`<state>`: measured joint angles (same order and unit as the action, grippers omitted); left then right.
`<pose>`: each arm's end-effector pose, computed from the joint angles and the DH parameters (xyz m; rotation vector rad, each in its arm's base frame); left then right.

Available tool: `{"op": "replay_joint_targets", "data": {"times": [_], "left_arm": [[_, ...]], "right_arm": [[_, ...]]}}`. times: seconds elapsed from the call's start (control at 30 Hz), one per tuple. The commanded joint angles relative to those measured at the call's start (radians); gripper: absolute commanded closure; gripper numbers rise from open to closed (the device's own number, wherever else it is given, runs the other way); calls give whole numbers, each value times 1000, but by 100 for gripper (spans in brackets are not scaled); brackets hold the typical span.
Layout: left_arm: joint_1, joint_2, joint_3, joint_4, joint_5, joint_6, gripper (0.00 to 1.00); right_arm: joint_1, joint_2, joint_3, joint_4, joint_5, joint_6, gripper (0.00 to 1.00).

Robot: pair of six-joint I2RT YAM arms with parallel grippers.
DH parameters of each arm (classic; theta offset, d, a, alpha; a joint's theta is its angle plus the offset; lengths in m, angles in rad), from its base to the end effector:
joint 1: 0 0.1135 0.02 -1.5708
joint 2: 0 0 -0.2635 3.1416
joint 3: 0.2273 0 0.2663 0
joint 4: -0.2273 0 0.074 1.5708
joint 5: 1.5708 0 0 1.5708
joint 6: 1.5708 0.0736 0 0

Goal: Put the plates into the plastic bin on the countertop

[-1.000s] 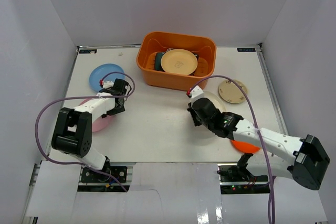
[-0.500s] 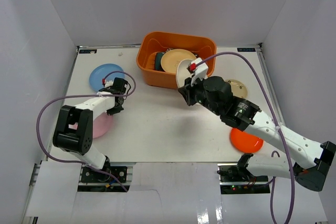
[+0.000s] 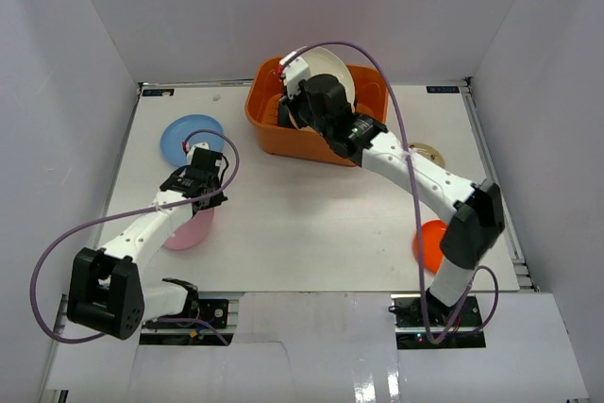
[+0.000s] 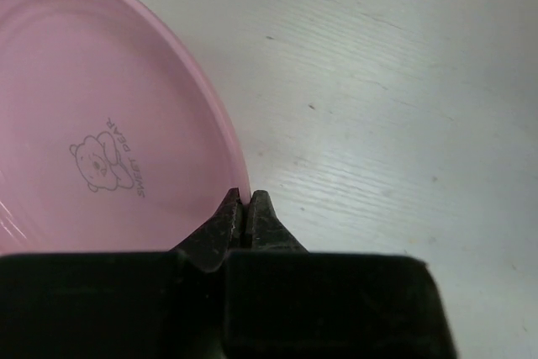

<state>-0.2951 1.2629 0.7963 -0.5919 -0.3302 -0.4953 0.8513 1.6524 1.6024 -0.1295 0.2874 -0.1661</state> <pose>0.2646 -0.0555 0.1763 -0.3646 2.5195 0.1346 0.3095 0.3216 0.3973 -0.6626 1.6191 0.2504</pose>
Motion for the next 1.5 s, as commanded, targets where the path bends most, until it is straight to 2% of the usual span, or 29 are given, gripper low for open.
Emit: {"op": "replay_joint_targets", "data": {"times": [0.0,0.13,0.3,0.53,0.63,0.67,0.73,0.77,0.8,0.87,1.0,1.07,1.1,1.13,1.17,1.2,1.27,1.47], "left_arm": [[-27,-83,-25,52,120,-22,100],[-55,-158,-17,55,145,7,100],[-58,-233,7,55,167,20,100],[-59,-263,122,37,183,58,100],[-59,-235,193,38,188,69,100],[-61,-226,228,40,189,69,100],[-65,-209,263,47,195,67,100],[-76,-185,302,55,197,69,100],[-85,-172,322,56,197,69,100],[-111,-149,359,69,174,73,100],[-197,-31,538,73,122,103,100],[-217,18,607,73,105,113,100],[-243,70,673,81,93,129,100],[-256,99,710,83,79,141,100],[-268,131,743,84,63,152,100],[-294,197,815,89,42,176,100],[-337,272,891,98,25,213,100],[-414,595,1209,101,-17,386,100]], "right_arm": [[-69,114,129,57,-47,-102,92],[-115,323,273,56,-100,-105,92],[-129,460,366,50,-74,-116,92],[-133,486,321,48,-97,-16,92],[-135,468,289,48,-85,20,82],[-135,460,281,48,-82,28,73],[-135,429,257,47,-70,56,64],[-136,399,246,48,-68,65,53],[-138,383,228,48,-68,77,48],[-143,345,208,44,-67,95,42],[-162,181,116,45,-51,163,42],[-188,106,13,50,-53,255,46],[-198,22,-34,74,-53,282,52],[-207,-21,-86,93,-56,307,62],[-219,-70,-199,109,-56,357,84],[-231,-165,-260,154,-59,385,92],[-236,-305,-438,197,-67,421,92],[-245,-590,-703,203,-99,477,92]]}}
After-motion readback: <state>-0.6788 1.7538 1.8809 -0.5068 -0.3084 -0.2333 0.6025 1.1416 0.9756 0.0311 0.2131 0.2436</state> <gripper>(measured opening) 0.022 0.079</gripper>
